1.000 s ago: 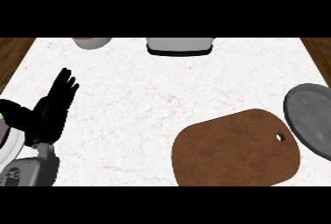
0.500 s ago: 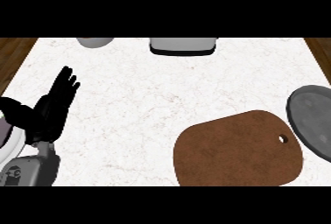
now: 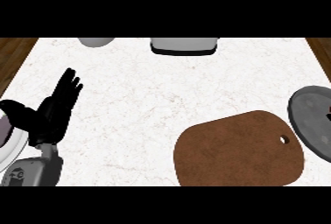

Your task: Pick the bell pepper from the cutting board and place it in the pan

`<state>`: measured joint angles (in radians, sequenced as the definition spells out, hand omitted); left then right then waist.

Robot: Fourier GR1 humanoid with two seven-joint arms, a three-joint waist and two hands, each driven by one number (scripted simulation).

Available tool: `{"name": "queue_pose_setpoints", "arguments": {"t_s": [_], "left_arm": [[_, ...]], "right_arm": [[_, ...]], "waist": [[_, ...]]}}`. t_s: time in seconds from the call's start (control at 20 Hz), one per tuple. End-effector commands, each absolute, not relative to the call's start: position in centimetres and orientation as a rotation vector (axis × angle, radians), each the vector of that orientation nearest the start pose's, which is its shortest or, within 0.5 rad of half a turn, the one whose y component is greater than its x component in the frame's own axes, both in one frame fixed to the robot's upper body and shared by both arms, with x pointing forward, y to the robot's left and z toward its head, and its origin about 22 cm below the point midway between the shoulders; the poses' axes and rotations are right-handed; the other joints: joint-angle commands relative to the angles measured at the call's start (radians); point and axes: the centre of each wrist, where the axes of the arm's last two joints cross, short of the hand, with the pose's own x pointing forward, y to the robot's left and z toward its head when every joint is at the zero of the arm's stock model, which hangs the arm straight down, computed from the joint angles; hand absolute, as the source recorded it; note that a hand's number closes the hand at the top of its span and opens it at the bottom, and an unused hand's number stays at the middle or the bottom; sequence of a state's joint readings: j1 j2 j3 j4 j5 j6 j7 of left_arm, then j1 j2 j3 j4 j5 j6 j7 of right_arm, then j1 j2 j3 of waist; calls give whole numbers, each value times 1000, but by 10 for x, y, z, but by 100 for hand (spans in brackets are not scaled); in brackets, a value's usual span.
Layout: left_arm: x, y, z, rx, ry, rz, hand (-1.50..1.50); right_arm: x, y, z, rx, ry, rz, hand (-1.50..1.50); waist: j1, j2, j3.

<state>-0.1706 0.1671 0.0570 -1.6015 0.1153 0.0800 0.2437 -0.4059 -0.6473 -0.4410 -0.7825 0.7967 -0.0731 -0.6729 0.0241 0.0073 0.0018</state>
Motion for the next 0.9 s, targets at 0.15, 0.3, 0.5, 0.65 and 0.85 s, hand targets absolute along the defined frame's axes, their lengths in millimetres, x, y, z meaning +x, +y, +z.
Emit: {"name": "queue_pose_setpoints", "arguments": {"t_s": [0.15,0.3,0.5,0.65,0.85], "left_arm": [[287,266,56,70,-1548,22,0],[281,251,55,63,-1527,14,0],[284,264,60,62,-1532,16,0],[279,266,64,94,-1538,16,0],[281,260,61,82,-1538,18,0]], "right_arm": [[294,-501,28,-938,-1304,777,-150],[293,-508,27,-885,-1313,800,-150],[288,-523,40,-830,-1462,703,-150],[275,-534,39,-763,-1573,531,-150],[264,-559,66,-630,-1652,331,-150]], "waist": [[13,9,1],[14,7,2],[8,6,3],[5,4,4],[-5,3,3]]}}
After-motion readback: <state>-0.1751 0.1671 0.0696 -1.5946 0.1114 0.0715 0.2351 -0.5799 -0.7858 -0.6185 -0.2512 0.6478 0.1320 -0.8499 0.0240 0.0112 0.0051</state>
